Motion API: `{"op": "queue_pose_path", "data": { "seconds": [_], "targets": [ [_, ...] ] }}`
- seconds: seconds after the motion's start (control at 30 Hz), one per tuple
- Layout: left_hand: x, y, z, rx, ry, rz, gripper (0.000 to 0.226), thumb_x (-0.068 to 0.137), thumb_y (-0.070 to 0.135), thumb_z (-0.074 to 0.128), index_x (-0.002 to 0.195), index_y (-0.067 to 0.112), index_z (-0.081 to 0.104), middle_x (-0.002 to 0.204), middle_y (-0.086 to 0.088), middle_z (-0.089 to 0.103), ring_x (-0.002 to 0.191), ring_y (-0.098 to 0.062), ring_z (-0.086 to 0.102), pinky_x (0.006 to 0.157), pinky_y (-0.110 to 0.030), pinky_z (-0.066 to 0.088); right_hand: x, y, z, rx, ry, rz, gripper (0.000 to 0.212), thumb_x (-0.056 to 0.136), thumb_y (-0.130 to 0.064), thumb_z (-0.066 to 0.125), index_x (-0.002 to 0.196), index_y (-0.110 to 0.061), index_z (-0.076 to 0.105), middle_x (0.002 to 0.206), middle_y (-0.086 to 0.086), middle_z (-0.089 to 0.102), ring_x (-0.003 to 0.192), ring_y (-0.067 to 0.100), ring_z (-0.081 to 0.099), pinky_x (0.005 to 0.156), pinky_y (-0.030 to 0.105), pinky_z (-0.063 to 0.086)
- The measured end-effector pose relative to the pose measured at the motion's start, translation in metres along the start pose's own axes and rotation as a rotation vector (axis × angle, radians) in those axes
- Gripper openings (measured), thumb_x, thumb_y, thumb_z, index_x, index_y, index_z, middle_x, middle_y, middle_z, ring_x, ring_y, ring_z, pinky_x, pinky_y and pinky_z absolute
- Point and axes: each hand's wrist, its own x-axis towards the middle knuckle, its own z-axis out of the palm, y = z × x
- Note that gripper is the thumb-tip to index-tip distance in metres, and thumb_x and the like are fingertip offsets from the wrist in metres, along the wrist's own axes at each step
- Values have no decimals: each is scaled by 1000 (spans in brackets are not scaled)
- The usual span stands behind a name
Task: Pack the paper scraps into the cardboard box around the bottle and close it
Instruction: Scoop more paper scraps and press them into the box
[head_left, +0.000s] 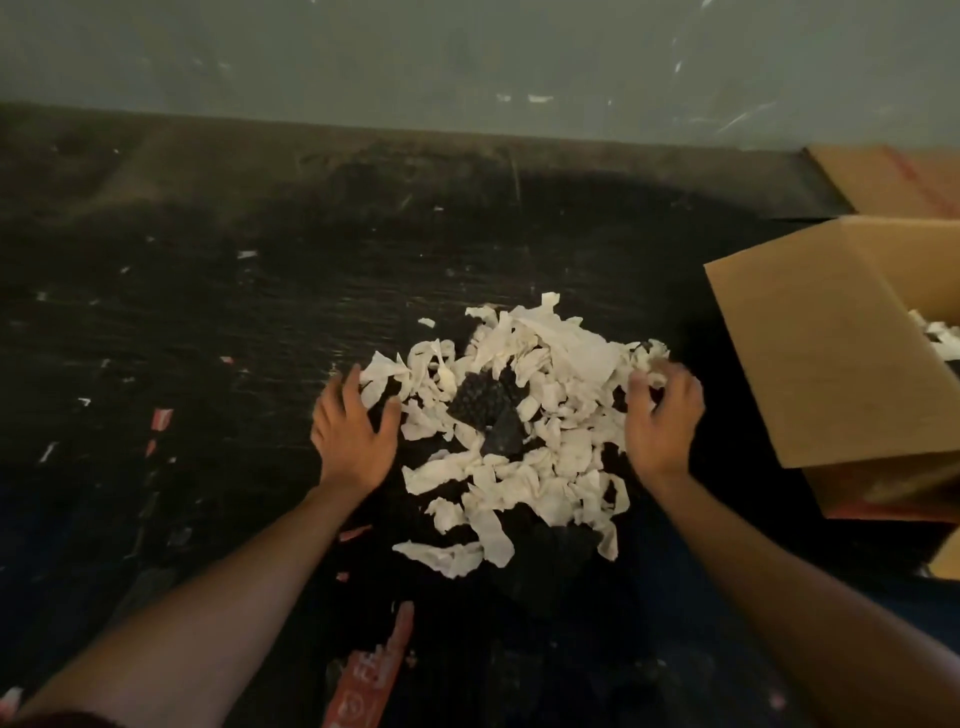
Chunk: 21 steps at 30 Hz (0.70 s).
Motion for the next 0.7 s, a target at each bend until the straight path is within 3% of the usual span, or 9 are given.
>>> {"op": "queue_pose_path", "data": {
  "seconds": [0.13, 0.2, 0.27, 0.33, 0.4, 0.47, 0.5, 0.6, 0.7],
  "targets": [
    [29, 23, 19, -134, -209, -67, 79, 94, 60, 43, 157, 22, 13, 163, -14, 21, 150, -33, 16, 119, -56, 16, 58, 9, -28, -189, -139, 386, 66, 91, -72, 29, 151, -44, 23, 164, 8, 11, 149, 34, 9, 115, 66, 10],
    [32, 37, 31, -174, -329, -73, 78, 94, 58, 47, 156, 21, 18, 162, -14, 24, 149, -33, 18, 119, -55, 19, 69, 14, -39, -166, -242, 478, 71, 88, -77, 25, 152, -46, 17, 164, 7, 14, 149, 35, 13, 116, 62, 14],
    [37, 55, 36, -286, -487, -92, 72, 94, 53, 52, 154, 25, 25, 160, -13, 28, 146, -32, 27, 114, -51, 30, 70, 5, -39, -103, -390, 472, 71, 89, -76, 27, 151, -43, 23, 163, 3, 22, 147, 32, 22, 116, 58, 19],
    [42, 77, 33, -431, -643, -78, 61, 97, 47, 50, 152, 26, 32, 154, -11, 38, 132, -25, 42, 100, -38, 43, 60, -15, -33, -128, -583, 384, 68, 92, -72, 29, 150, -38, 31, 161, -1, 27, 146, 27, 26, 117, 55, 19],
    [47, 97, 24, -478, -747, -15, 54, 100, 46, 45, 150, 26, 35, 150, -8, 43, 121, -18, 47, 97, -34, 43, 47, -41, -26, -129, -726, 301, 64, 96, -65, 33, 150, -32, 33, 157, -3, 32, 139, 22, 37, 115, 48, 22],
    [51, 104, 17, -447, -789, 140, 59, 99, 52, 42, 152, 28, 30, 155, -5, 37, 127, -16, 44, 101, -34, 39, 36, -58, -21, -61, -759, 218, 64, 97, -57, 42, 151, -25, 32, 156, -1, 34, 123, 16, 50, 105, 41, 34],
    [53, 102, 14, -388, -789, 263, 67, 96, 59, 43, 154, 31, 24, 159, -3, 29, 136, -18, 37, 108, -36, 35, 30, -62, -18, -59, -762, 146, 65, 96, -56, 46, 151, -24, 33, 156, -1, 31, 125, 16, 48, 105, 41, 36],
    [57, 88, 8, 34, -783, 697, 104, 75, 83, 49, 155, 42, -4, 166, 5, -5, 152, -22, 2, 120, -51, 14, 14, -57, -8, -391, -822, -201, 73, 86, -70, 50, 149, -38, 32, 163, -2, 16, 148, 21, 9, 117, 55, 20],
    [61, 76, 14, 396, -757, 922, 128, 60, 92, 51, 147, 43, -29, 163, -4, -23, 148, -26, -25, 120, -55, -6, 2, -51, 6, -671, -863, -389, 97, 70, -90, 43, 151, -49, 9, 165, -1, -3, 149, 21, -15, 120, 55, 2]
  ]
}}
